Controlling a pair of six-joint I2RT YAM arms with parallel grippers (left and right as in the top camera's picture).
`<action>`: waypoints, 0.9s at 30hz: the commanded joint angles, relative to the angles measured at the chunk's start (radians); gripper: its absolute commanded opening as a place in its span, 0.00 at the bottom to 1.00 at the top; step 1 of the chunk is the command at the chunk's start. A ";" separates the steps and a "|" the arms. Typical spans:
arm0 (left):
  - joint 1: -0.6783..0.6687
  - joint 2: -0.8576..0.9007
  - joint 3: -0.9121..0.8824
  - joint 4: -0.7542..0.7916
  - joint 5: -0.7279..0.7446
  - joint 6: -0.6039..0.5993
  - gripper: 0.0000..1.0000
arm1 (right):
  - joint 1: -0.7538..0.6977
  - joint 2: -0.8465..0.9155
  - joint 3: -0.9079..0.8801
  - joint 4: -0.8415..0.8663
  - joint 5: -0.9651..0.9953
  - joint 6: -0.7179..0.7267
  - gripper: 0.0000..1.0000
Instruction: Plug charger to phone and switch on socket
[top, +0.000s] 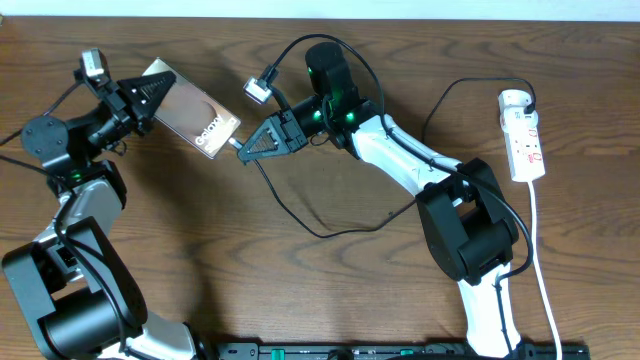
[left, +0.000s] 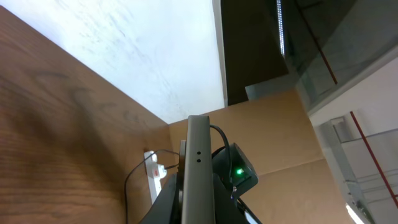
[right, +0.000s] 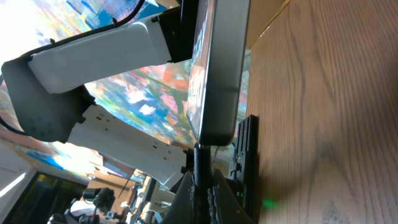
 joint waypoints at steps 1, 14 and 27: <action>-0.012 -0.016 0.030 0.012 -0.006 0.016 0.07 | 0.005 -0.035 0.019 0.003 -0.009 0.002 0.01; -0.029 -0.016 0.029 0.012 0.005 0.035 0.07 | 0.005 -0.035 0.019 0.003 -0.009 0.002 0.01; -0.031 -0.016 0.029 0.012 0.028 0.034 0.07 | 0.005 -0.035 0.019 0.003 -0.009 0.009 0.01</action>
